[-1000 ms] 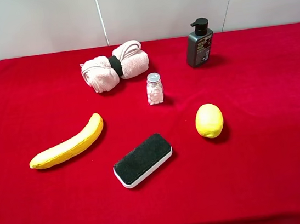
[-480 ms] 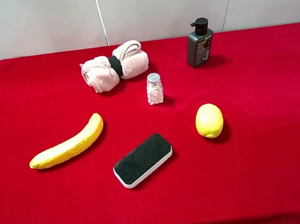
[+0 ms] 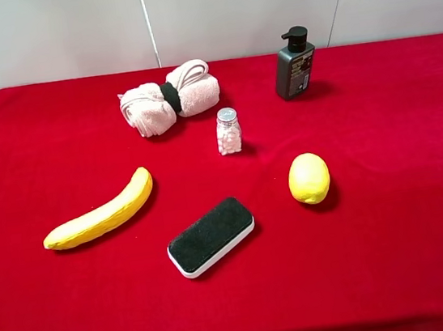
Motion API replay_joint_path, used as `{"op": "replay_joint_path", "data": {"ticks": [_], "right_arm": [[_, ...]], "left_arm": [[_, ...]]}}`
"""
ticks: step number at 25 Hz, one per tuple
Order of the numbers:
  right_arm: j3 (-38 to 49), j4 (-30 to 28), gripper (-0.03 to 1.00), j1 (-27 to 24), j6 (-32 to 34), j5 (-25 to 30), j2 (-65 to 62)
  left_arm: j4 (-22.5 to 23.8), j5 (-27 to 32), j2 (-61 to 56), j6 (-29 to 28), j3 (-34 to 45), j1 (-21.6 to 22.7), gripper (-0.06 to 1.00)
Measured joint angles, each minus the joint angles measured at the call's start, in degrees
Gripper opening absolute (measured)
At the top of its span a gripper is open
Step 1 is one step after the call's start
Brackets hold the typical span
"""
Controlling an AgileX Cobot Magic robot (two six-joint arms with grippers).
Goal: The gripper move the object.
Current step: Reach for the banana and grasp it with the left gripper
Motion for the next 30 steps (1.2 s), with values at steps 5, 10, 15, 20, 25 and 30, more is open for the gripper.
{"op": "replay_joint_path", "data": {"ticks": [5, 10, 15, 20, 25, 30], "right_arm": [[0.00, 0.00, 0.69, 0.00, 0.00, 0.00, 0.00], [0.00, 0.00, 0.69, 0.00, 0.00, 0.00, 0.00], [0.00, 0.00, 0.69, 0.00, 0.00, 0.00, 0.00], [0.00, 0.00, 0.69, 0.00, 0.00, 0.00, 0.00], [0.00, 0.00, 0.69, 0.00, 0.00, 0.00, 0.00], [0.00, 0.00, 0.69, 0.00, 0.00, 0.00, 0.00]], "left_arm": [[0.00, 0.07, 0.09, 0.00, -0.20, 0.00, 0.88], [0.00, 1.76, 6.43, 0.00, -3.62, 0.00, 0.88], [0.00, 2.54, 16.09, 2.00, -5.77, 0.00, 0.88], [0.00, 2.49, 24.74, 5.57, -5.96, 0.00, 0.88], [0.00, 1.67, 31.74, 9.45, -5.96, 0.00, 0.88], [0.00, 1.07, 37.82, 13.07, -5.96, 0.00, 0.88]]}}
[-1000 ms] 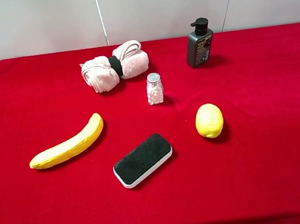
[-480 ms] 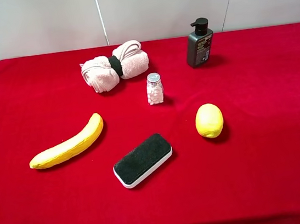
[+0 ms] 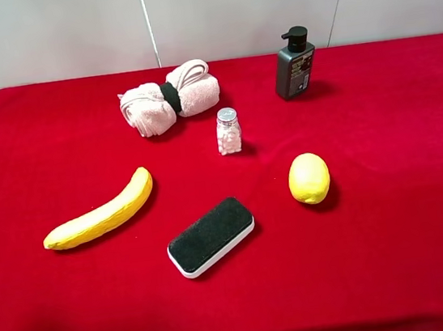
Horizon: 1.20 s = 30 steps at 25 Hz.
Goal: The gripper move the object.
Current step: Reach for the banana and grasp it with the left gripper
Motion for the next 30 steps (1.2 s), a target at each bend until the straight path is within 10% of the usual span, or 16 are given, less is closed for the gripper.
{"op": "replay_joint_path", "data": {"ticks": [30], "right_arm": [[0.00, 0.00, 0.69, 0.00, 0.00, 0.00, 0.00]], "left_arm": [[4.05, -19.38, 30.55, 7.47, -0.19, -18.39, 0.88]]}}
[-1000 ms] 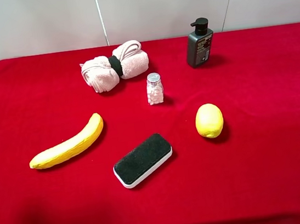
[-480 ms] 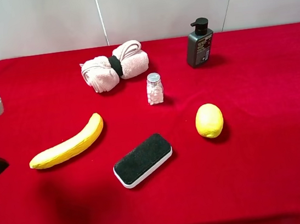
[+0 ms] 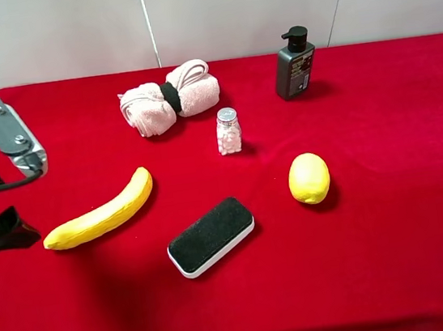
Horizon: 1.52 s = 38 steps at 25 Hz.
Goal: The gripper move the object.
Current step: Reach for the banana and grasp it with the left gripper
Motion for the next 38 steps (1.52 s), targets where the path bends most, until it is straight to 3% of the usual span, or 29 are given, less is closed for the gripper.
{"op": "replay_joint_path", "data": {"ticks": [16, 26, 38], "right_arm": [[0.00, 0.00, 0.69, 0.00, 0.00, 0.00, 0.00], [0.00, 0.00, 0.69, 0.00, 0.00, 0.00, 0.00], [0.00, 0.00, 0.69, 0.00, 0.00, 0.00, 0.00]], "left_arm": [[0.00, -10.46, 14.86, 0.26, -0.18, -1.22, 0.88], [0.00, -19.46, 23.75, 4.60, -0.22, -3.91, 0.88], [0.00, -25.11, 29.14, 4.96, -0.29, -3.92, 0.88]]}}
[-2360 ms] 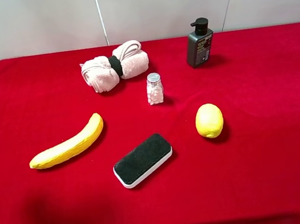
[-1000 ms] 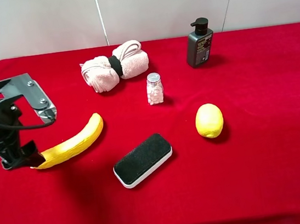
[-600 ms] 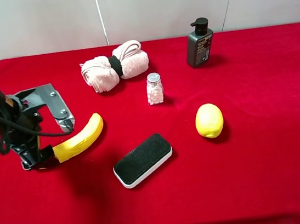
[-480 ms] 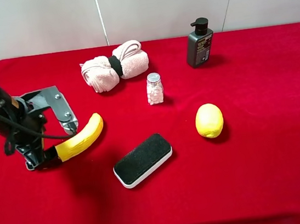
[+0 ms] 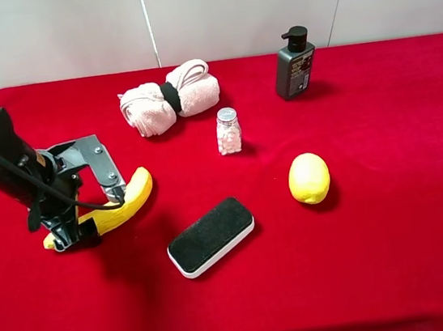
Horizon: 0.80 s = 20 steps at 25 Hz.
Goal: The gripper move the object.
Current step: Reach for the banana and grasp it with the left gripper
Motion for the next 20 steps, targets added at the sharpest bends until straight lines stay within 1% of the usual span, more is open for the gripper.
{"op": "replay_joint_path", "data": {"ticks": [3, 10, 12, 15, 20], "right_arm": [[0.00, 0.00, 0.69, 0.00, 0.00, 0.00, 0.00], [0.00, 0.00, 0.69, 0.00, 0.00, 0.00, 0.00], [0.00, 0.00, 0.69, 0.00, 0.00, 0.00, 0.00], [0.00, 0.00, 0.69, 0.00, 0.00, 0.00, 0.00], [0.00, 0.00, 0.69, 0.00, 0.00, 0.00, 0.00]], "left_arm": [[0.00, -1.17, 1.53, 0.82, -0.02, 0.00, 0.88], [0.00, -2.03, 2.05, 1.89, -0.02, 0.00, 0.88], [0.00, -2.03, 2.05, 1.88, -0.02, 0.00, 0.86], [0.00, -2.03, 2.05, 1.90, -0.02, 0.00, 0.80], [0.00, -2.03, 2.05, 1.90, -0.02, 0.00, 0.63]]}}
